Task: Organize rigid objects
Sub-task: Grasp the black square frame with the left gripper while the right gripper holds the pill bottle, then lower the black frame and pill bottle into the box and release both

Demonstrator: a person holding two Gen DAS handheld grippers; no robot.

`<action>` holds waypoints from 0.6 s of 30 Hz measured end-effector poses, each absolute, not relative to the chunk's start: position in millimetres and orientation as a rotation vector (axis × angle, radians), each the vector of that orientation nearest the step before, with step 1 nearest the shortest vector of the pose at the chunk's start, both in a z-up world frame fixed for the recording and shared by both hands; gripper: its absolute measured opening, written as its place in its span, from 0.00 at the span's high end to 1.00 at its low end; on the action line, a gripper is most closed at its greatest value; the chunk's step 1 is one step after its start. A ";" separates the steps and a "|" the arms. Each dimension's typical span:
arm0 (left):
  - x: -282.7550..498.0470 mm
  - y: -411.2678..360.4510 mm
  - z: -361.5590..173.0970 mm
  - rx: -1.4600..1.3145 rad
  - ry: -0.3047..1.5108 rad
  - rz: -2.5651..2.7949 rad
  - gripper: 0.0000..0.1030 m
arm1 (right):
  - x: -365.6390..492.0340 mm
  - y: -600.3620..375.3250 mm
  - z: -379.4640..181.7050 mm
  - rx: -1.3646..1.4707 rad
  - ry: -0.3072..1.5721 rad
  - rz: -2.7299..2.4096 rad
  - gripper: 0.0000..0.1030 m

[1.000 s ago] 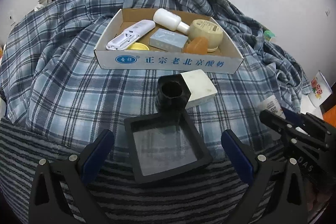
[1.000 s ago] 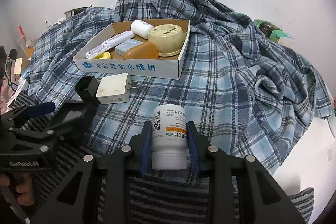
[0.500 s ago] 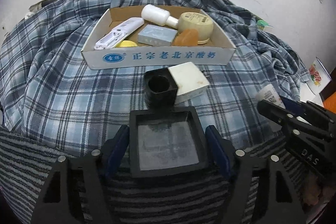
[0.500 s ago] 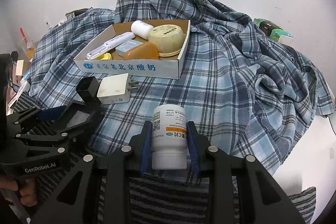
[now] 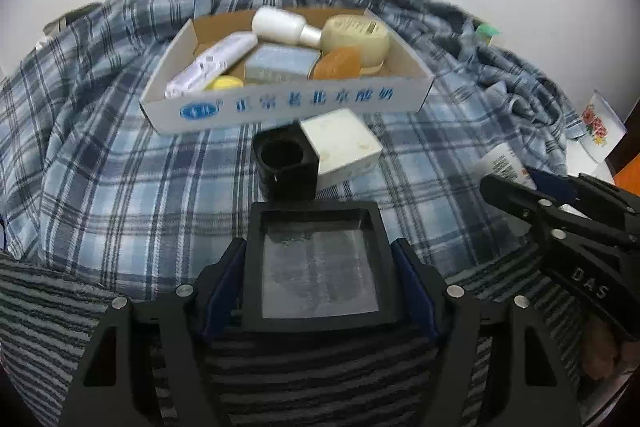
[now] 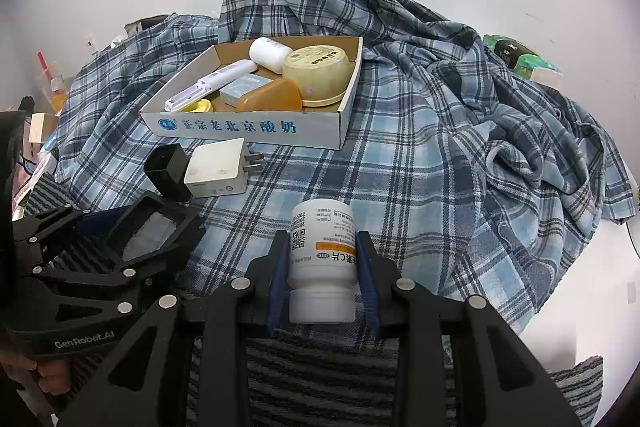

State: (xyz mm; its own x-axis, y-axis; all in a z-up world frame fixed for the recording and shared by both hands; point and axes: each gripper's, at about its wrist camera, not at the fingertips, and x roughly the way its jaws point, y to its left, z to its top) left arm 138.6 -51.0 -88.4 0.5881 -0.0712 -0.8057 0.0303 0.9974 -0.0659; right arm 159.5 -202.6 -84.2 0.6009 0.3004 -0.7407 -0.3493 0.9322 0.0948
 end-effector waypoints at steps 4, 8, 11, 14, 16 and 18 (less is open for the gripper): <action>111.8 -46.6 -65.0 -0.079 0.750 -0.118 0.29 | 153.7 -206.0 -78.0 -0.047 0.795 0.394 0.69; 90.1 -42.0 -47.9 -0.097 0.605 -0.131 0.29 | 140.9 -206.5 -66.5 -0.057 0.698 0.396 0.69; 78.8 -41.5 -39.1 -0.098 0.531 -0.139 0.29 | 131.8 -207.9 -56.9 -0.056 0.623 0.398 0.69; 69.3 -44.1 -31.8 -0.079 0.472 -0.139 0.29 | 122.7 -208.8 -48.8 -0.057 0.548 0.400 0.69; 67.5 -48.1 -29.7 -0.059 0.459 -0.136 0.29 | 118.0 -207.3 -45.0 -0.065 0.511 0.403 0.69; 65.9 -47.3 -28.0 -0.059 0.457 -0.144 0.29 | 113.0 -204.4 -42.4 -0.078 0.483 0.409 0.69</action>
State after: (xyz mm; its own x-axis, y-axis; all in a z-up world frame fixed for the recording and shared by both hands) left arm 65.9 -47.3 -28.0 0.8874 -0.1516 -0.4353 0.1250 0.9881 -0.0893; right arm 113.0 -204.4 -42.4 0.8064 0.3632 -0.4666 -0.3997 0.9164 0.0225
